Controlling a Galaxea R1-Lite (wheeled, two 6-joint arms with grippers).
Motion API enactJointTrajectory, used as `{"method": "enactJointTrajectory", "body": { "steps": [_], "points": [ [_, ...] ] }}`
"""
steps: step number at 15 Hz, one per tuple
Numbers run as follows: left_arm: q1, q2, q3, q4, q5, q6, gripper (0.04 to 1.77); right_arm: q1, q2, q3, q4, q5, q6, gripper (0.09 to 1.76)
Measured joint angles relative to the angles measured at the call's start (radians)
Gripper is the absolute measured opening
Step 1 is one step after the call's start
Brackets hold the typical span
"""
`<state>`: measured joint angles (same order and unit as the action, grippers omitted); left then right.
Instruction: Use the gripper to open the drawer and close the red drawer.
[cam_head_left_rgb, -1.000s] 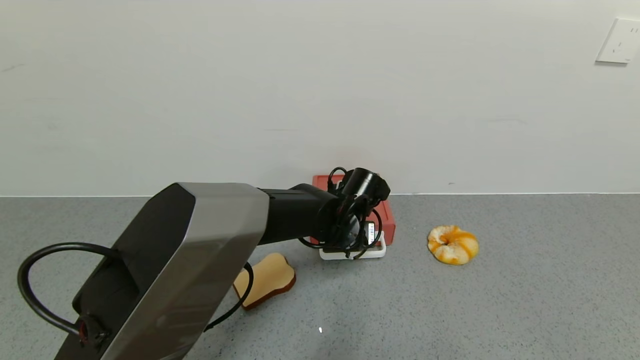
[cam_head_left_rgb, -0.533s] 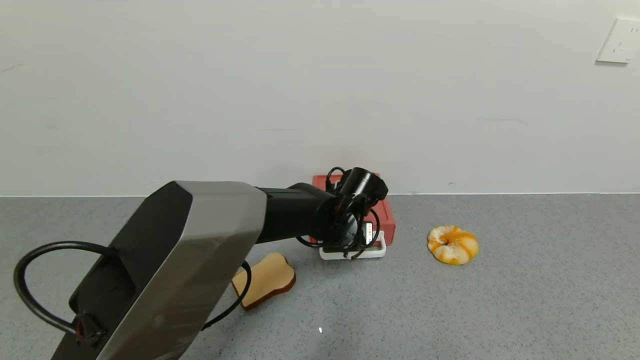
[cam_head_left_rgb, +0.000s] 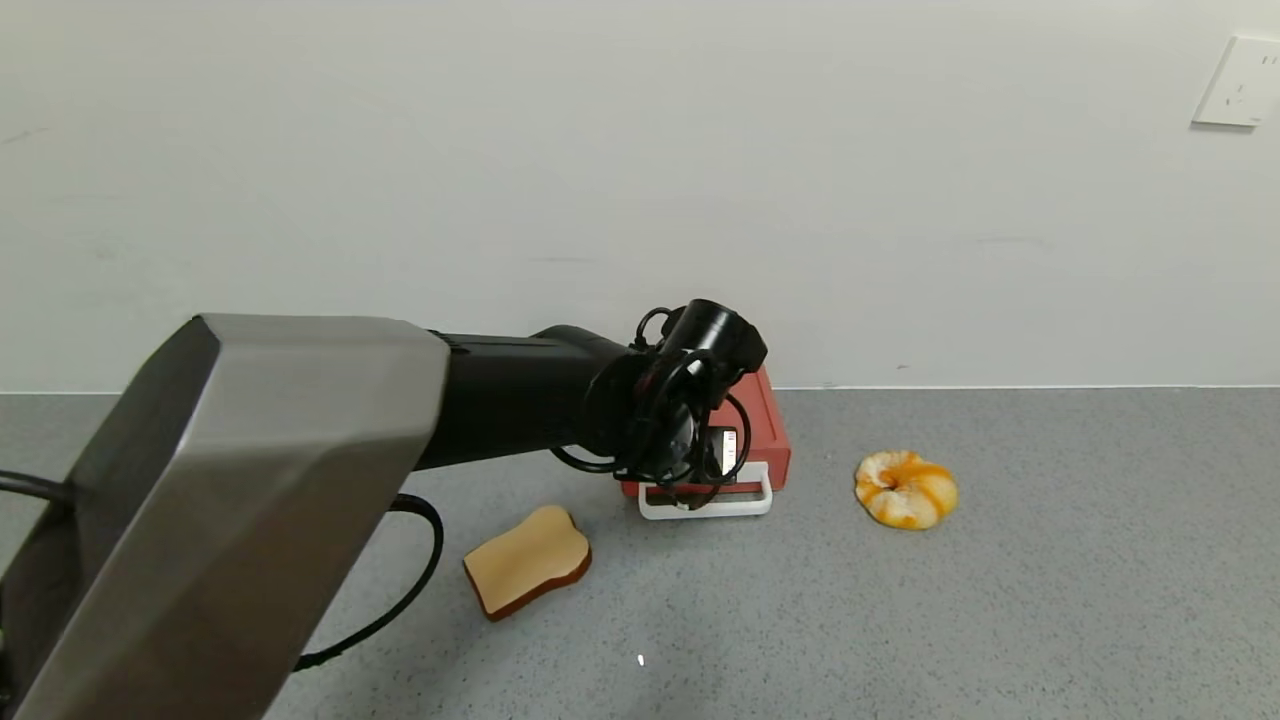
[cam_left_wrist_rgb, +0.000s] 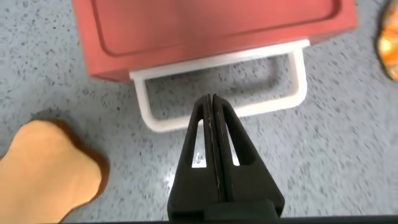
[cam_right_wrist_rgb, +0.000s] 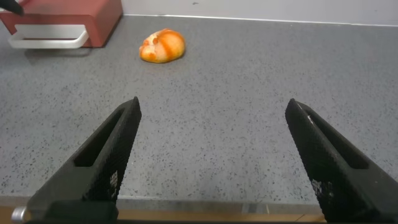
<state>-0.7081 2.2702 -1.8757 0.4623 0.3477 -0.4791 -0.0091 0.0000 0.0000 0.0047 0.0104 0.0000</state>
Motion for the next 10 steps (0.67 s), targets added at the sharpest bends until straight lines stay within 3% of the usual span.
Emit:
{"method": "enactJointTrajectory", "body": {
  "steps": [3, 10],
  "points": [
    [0.001, -0.09, 0.116, -0.035, -0.042, 0.039, 0.11, 0.0, 0.0, 0.0, 0.0, 0.0, 0.0, 1.71],
    [0.036, -0.297, 0.41, -0.252, -0.156, 0.193, 0.11, 0.0, 0.0, 0.0, 0.0, 0.0, 0.0, 1.71]
  ]
}}
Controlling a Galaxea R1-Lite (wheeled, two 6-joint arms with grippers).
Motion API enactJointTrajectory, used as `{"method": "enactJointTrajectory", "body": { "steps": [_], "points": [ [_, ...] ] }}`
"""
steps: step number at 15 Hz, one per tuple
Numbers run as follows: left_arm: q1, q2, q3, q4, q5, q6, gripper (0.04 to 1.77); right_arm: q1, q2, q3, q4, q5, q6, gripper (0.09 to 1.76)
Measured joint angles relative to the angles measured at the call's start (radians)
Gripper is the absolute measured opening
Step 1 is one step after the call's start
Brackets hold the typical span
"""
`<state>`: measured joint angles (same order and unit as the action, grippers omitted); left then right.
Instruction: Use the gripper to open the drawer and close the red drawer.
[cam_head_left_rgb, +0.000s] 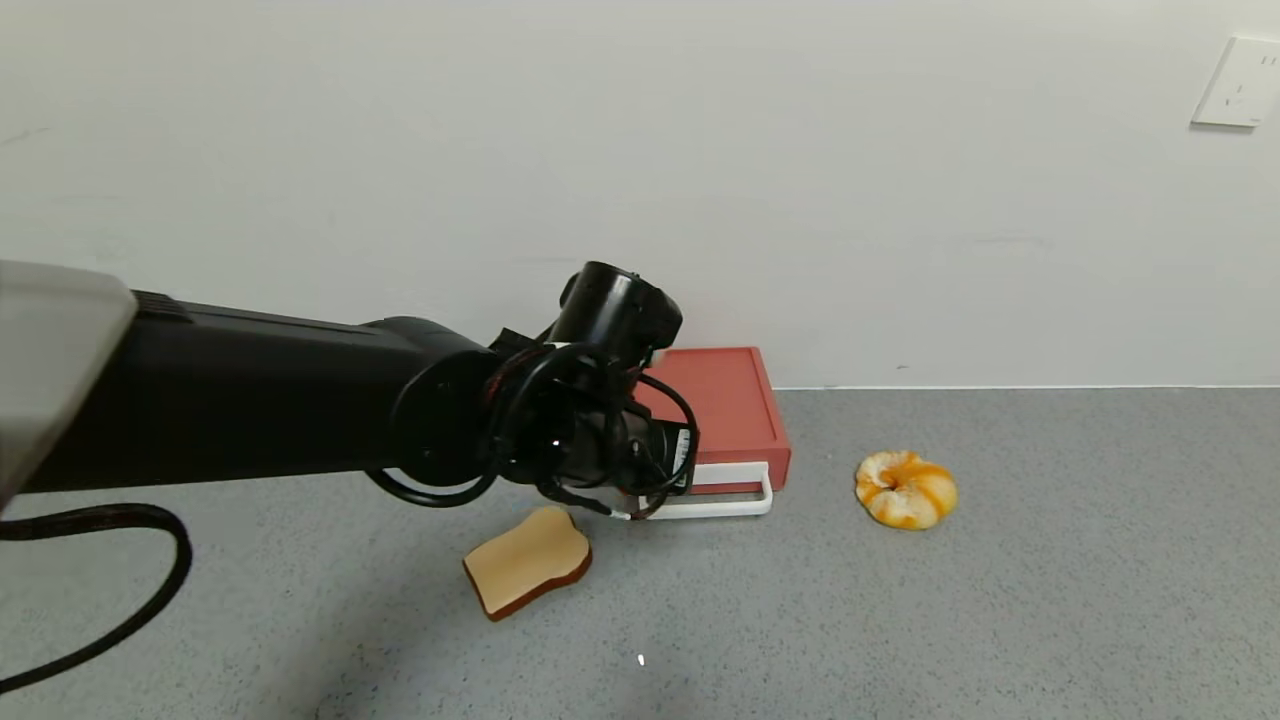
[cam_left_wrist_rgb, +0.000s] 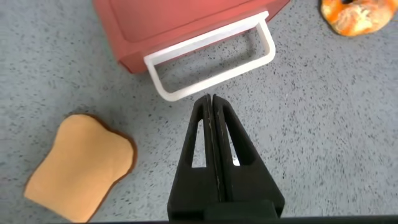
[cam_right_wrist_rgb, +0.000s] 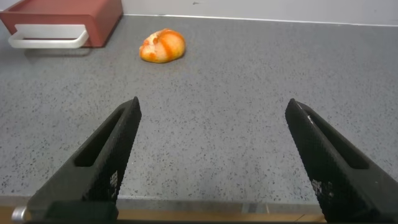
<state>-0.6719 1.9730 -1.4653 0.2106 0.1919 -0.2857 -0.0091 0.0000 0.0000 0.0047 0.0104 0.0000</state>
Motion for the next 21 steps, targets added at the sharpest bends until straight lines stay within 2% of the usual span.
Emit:
{"method": "enactJointTrajectory", "body": {
  "steps": [2, 4, 6, 10, 12, 17, 21],
  "points": [
    [0.012, -0.05, 0.064, -0.056, -0.021, 0.022, 0.16, 0.0, 0.0, 0.0, 0.0, 0.0, 0.0, 1.71],
    [0.02, -0.089, 0.121, -0.099, -0.025, 0.04, 0.51, 0.0, 0.0, 0.0, 0.0, 0.0, 0.0, 1.71],
    [0.024, -0.123, 0.161, -0.114, -0.026, 0.05, 0.78, 0.0, 0.0, 0.0, 0.0, 0.0, 0.0, 1.71],
    [0.026, -0.203, 0.242, -0.118, -0.041, 0.063, 1.16, 0.0, 0.0, 0.0, 0.0, 0.0, 0.0, 1.71],
    [0.03, -0.252, 0.295, -0.139, -0.068, 0.085, 1.28, 0.0, 0.0, 0.0, 0.0, 0.0, 0.0, 1.71],
    [0.053, -0.407, 0.493, -0.3, -0.096, 0.163, 1.48, 0.0, 0.0, 0.0, 0.0, 0.0, 0.0, 1.71],
    [0.062, -0.563, 0.597, -0.309, -0.118, 0.196, 1.57, 0.0, 0.0, 0.0, 0.0, 0.0, 0.0, 1.71]
  ]
}}
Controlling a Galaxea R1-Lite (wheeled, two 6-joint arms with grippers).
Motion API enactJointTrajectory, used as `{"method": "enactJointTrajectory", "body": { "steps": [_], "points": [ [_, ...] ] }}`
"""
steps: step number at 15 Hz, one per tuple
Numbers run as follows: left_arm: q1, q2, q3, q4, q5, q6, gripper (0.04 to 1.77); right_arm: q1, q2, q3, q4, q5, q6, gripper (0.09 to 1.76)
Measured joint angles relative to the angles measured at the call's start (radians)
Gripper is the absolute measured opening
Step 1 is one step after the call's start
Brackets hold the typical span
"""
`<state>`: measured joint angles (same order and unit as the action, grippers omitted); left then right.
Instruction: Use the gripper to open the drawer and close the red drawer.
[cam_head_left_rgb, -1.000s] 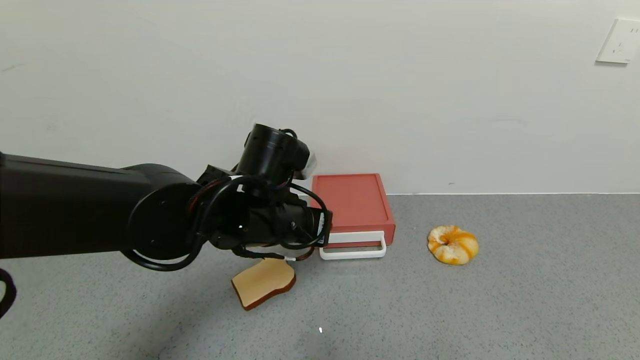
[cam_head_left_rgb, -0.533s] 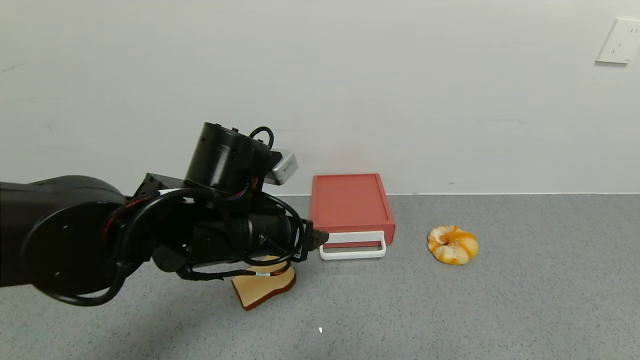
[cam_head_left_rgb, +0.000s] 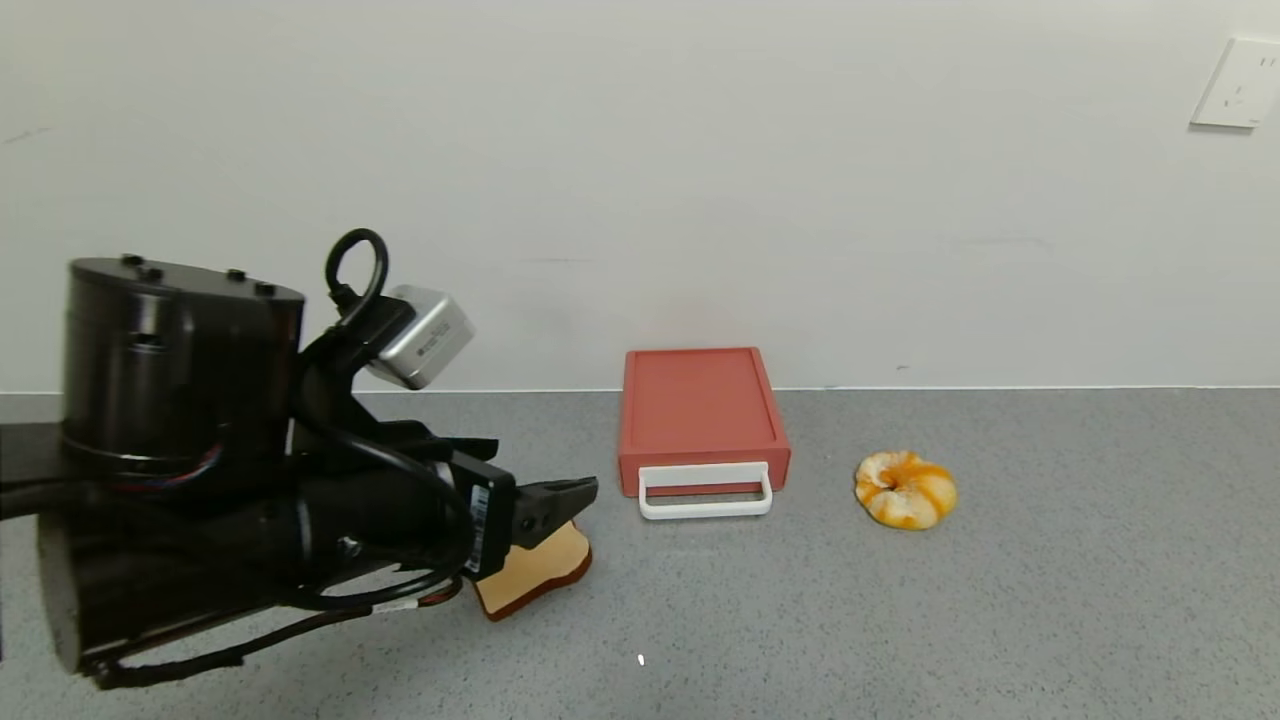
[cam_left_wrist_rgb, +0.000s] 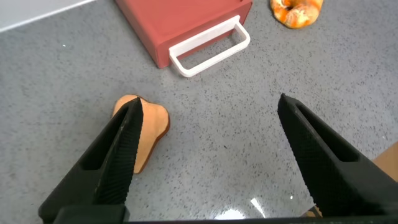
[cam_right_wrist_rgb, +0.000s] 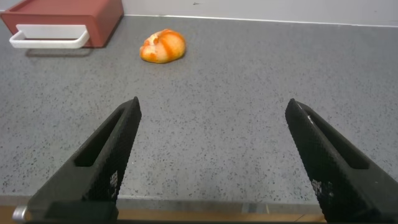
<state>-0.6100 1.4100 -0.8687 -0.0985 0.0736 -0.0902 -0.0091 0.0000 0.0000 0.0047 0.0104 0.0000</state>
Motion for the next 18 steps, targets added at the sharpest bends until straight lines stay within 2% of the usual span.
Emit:
{"method": "enactJointTrajectory", "body": {
  "steps": [4, 10, 15, 18],
  "points": [
    [0.001, -0.177, 0.082, 0.021, 0.002, 0.034, 1.63, 0.0, 0.0, 0.0, 0.0, 0.0, 0.0, 1.71],
    [0.037, -0.467, 0.141, 0.247, 0.02, 0.036, 1.68, 0.0, 0.0, 0.0, 0.0, 0.0, 0.0, 1.71],
    [0.072, -0.72, 0.162, 0.379, 0.181, 0.035, 1.69, 0.0, 0.0, 0.0, 0.0, 0.0, 0.0, 1.71],
    [0.166, -0.852, 0.17, 0.452, 0.207, 0.035, 1.7, 0.0, 0.0, 0.0, 0.0, 0.0, 0.0, 1.71]
  ]
}}
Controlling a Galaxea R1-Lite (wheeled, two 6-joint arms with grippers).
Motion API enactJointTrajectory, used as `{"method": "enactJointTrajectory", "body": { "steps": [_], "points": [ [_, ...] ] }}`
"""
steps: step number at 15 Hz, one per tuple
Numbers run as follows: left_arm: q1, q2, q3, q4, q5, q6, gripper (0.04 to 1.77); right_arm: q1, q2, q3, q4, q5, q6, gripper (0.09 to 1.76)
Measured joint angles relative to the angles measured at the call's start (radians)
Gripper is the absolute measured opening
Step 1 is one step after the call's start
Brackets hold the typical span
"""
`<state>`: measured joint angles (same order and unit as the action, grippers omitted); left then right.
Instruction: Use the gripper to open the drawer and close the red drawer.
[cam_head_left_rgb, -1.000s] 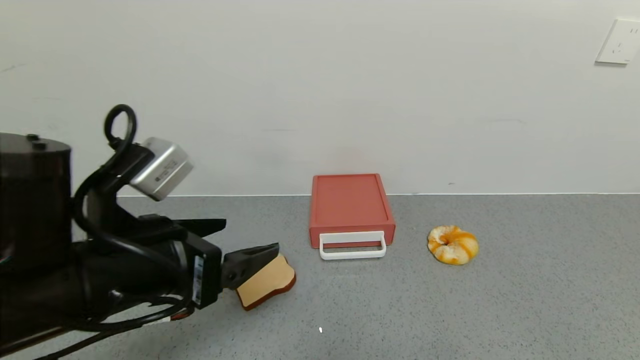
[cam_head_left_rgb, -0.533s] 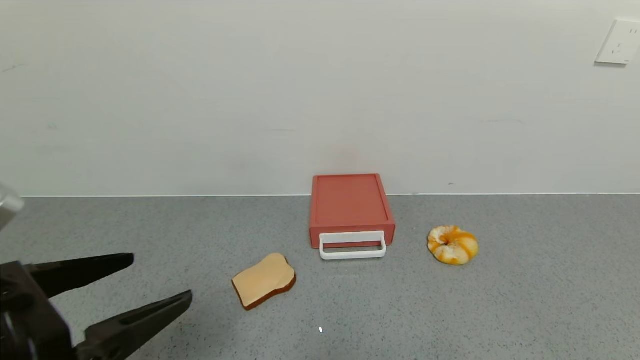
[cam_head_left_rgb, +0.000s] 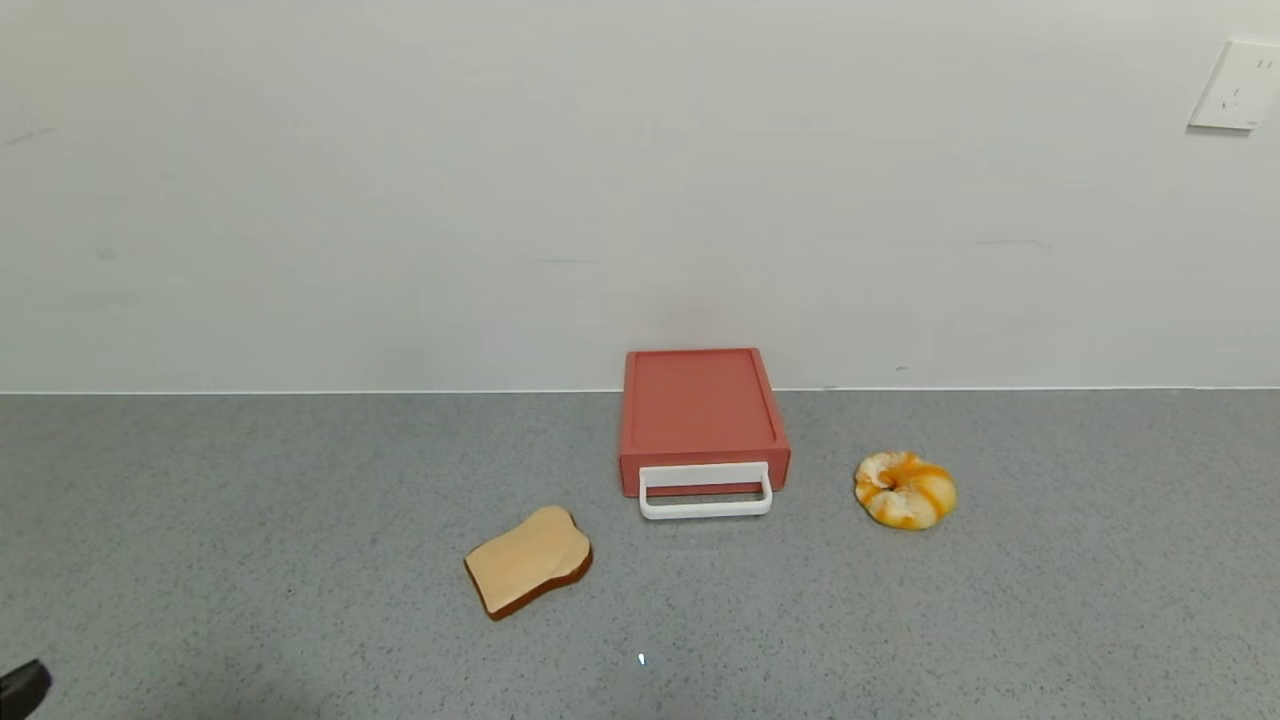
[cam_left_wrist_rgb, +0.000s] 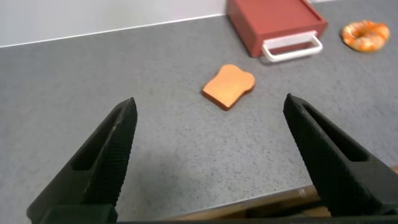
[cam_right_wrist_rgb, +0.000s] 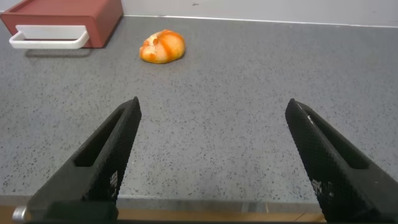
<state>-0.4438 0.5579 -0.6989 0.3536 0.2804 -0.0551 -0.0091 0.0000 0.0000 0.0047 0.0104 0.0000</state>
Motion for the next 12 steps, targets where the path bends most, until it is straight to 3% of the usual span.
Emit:
{"method": "enactJointTrajectory", "body": {
  "steps": [7, 8, 10, 12],
  "points": [
    [0.288, -0.204, 0.004, 0.097, 0.011, -0.001, 1.7, 0.0, 0.0, 0.0, 0.0, 0.0, 0.0, 1.71],
    [0.318, -0.231, 0.004, 0.129, 0.035, -0.007, 1.7, 0.0, 0.0, 0.0, 0.0, 0.0, 0.0, 1.71],
    [0.344, -0.26, 0.027, 0.129, 0.107, -0.003, 1.7, 0.0, 0.0, 0.0, 0.0, 0.0, 0.0, 1.71],
    [0.358, -0.272, 0.031, 0.095, 0.096, 0.0, 1.71, 0.0, 0.0, 0.0, 0.0, 0.0, 0.0, 1.71]
  ]
}}
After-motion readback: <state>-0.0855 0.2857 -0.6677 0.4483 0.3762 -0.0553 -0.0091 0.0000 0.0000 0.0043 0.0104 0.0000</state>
